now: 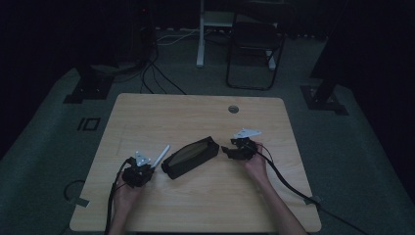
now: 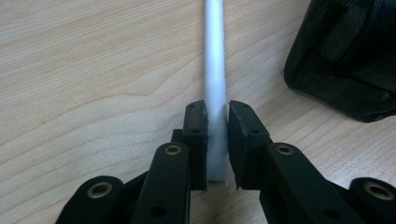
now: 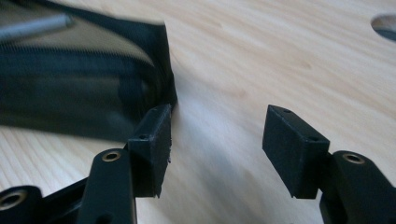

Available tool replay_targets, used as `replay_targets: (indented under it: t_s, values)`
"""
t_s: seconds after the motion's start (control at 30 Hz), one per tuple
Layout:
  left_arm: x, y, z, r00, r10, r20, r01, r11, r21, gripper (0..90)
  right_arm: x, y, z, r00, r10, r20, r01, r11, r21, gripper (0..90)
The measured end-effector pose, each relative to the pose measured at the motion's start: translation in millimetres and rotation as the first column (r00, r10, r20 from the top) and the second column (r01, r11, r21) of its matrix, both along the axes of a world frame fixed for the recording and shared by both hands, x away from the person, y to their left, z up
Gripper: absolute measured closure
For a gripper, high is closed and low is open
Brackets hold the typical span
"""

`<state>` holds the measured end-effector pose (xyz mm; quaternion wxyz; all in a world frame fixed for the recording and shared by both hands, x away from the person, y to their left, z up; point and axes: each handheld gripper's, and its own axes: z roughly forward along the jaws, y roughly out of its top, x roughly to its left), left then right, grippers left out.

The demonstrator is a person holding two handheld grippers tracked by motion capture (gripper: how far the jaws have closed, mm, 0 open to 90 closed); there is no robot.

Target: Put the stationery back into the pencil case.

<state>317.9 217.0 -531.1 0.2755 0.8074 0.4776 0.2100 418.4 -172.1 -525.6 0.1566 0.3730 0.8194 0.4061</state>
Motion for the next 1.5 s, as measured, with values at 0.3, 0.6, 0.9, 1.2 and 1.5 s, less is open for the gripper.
replay_targets:
  t_s: [0.3, 0.6, 0.9, 1.2, 1.5]
  values:
    - [0.9, 4.7, 1.8, 0.9992, -0.035, 0.017, 0.036, 0.9989, -0.031, 78.4, -22.9, -23.5, -10.6, 0.9999, 0.010, -0.010, -0.010, 0.9992, -0.040, 40.0]
    - [0.4, 4.6, 6.6, 0.9961, -0.076, 0.045, 0.078, 0.9958, -0.048, 78.6, -47.6, -42.9, -19.0, 0.9998, 0.015, -0.011, -0.016, 0.9955, -0.094, 38.8]
    - [-0.7, 5.3, 9.9, 0.9941, -0.094, 0.053, 0.097, 0.9938, -0.054, 78.7, -53.5, -57.5, -26.3, 0.9998, -0.016, -0.012, 0.015, 0.9983, -0.057, 38.0]
    - [-2.8, 8.6, 15.9, 0.9926, -0.097, 0.073, 0.102, 0.9922, -0.072, 78.8, -53.3, -59.4, -26.5, 0.9996, -0.023, -0.014, 0.022, 0.9984, -0.052, 37.4]
    - [-3.7, 13.1, 23.0, 0.9903, -0.106, 0.090, 0.115, 0.9878, -0.105, 78.8, -53.2, -59.4, -26.6, 0.9997, -0.023, -0.012, 0.022, 0.9984, -0.052, 37.3]
